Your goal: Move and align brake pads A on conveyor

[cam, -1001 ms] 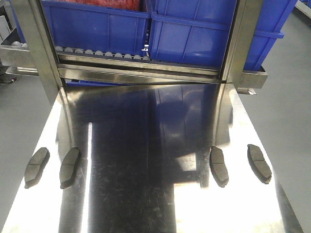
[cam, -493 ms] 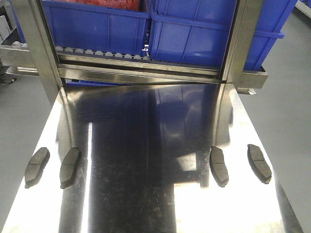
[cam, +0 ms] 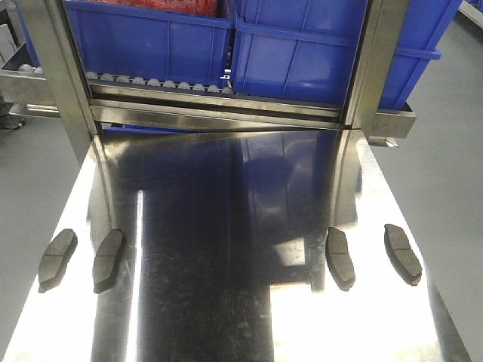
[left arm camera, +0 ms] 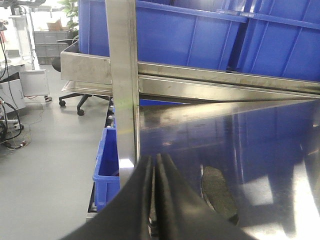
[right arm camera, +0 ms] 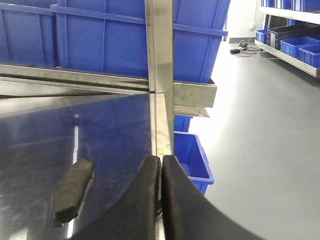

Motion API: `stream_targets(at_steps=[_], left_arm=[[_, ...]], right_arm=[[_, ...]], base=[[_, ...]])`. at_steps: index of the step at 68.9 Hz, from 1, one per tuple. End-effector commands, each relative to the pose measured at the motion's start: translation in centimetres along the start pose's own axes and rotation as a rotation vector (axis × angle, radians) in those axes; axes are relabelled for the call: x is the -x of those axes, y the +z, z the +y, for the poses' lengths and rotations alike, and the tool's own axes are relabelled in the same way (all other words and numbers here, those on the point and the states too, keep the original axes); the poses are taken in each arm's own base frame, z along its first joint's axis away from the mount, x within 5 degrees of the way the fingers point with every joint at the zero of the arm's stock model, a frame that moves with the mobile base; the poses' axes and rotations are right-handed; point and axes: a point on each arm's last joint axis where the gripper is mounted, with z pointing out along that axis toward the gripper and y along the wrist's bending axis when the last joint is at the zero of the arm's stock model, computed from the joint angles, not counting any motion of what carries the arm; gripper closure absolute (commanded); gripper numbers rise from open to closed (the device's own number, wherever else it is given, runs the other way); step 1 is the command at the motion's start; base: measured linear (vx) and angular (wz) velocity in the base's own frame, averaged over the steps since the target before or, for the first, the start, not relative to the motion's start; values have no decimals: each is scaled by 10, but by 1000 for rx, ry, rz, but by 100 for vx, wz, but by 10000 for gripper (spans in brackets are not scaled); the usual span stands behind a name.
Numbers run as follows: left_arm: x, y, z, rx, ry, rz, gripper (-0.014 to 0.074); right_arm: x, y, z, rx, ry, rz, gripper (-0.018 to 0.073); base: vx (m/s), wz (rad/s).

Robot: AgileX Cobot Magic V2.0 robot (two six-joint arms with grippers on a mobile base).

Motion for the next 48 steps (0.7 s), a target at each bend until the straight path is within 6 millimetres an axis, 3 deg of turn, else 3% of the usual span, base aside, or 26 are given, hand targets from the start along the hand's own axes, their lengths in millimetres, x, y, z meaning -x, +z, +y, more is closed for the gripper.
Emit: stream_targets(at_steps=[1,8,18,34,48], left_arm=[[17,-3,0,-1,-11,-128,603],[26,-5,0,-2,-19,-153,603],[59,-2,0,-4,-15,-67,603],[106,38,-1,-6,-18,178,603],[112,59,-1,-5,-17,230,556]], right_arm=[[1,0,0,-3,-10,-66,562],[1,0,0,-3,-10,-66,562],[1,0,0,-3,-10,-66,562],[1,0,0,-3,-10,-66,562],[1,0,0,-3,-10,-66,562]], base=[[0,0],[0,0],[0,0],[0,0],[0,0]])
